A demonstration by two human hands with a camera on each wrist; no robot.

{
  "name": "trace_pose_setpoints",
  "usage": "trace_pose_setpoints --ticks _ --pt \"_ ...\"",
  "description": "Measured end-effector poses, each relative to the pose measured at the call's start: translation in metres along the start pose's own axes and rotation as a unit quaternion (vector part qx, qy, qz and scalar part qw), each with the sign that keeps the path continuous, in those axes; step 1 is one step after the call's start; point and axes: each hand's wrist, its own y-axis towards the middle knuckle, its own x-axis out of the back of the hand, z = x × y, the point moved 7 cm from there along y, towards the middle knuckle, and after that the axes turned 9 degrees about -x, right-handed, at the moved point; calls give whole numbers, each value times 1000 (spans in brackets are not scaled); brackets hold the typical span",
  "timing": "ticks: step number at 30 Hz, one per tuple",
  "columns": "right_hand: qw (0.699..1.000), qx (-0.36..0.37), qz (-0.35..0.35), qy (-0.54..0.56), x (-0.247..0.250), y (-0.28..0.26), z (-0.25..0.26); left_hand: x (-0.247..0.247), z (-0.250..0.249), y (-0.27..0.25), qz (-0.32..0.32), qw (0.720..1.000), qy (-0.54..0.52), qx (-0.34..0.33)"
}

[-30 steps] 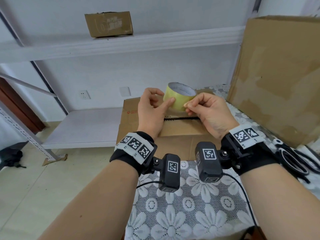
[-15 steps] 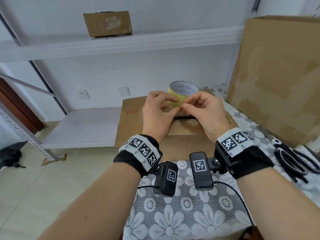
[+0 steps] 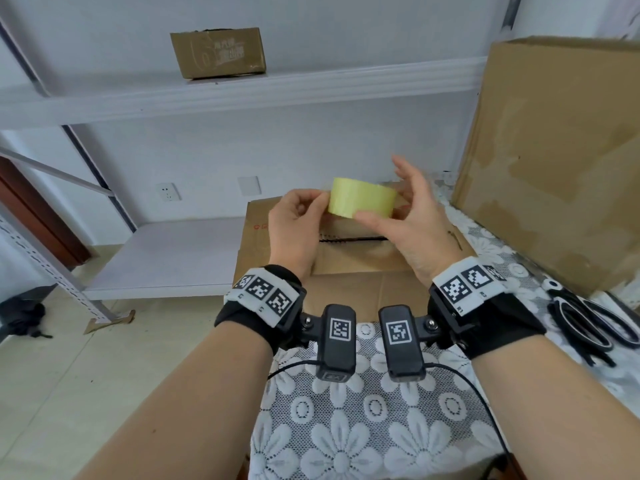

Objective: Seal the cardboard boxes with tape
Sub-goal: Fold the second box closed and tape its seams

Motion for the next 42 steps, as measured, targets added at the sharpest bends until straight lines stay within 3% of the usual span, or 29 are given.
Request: trace_pose_setpoints --ticks 3,6,11,15,21,35,40,42 --pt "998 16 62 -25 -10 -2 4 -3 0 -1 14 1000 -14 17" --pt "993 37 75 -82 -15 -1 3 -2 4 -1 5 997 -60 47" --pt "999 -16 -44 -20 3 4 -1 -8 2 -4 48 992 -92 65" --pt "997 -66 -24 -37 1 11 -11 -10 1 -4 61 993 -77 61" --pt "996 -54 -59 -38 3 18 -13 -11 2 -1 55 997 -41 46" --pt "985 -37 -170 13 10 18 -14 -5 8 2 62 989 -117 64" --pt "994 -35 -101 -27 -1 15 -11 -4 5 2 44 979 -174 91" --pt "994 -35 -93 -44 -3 15 -10 -2 1 1 44 986 -142 79"
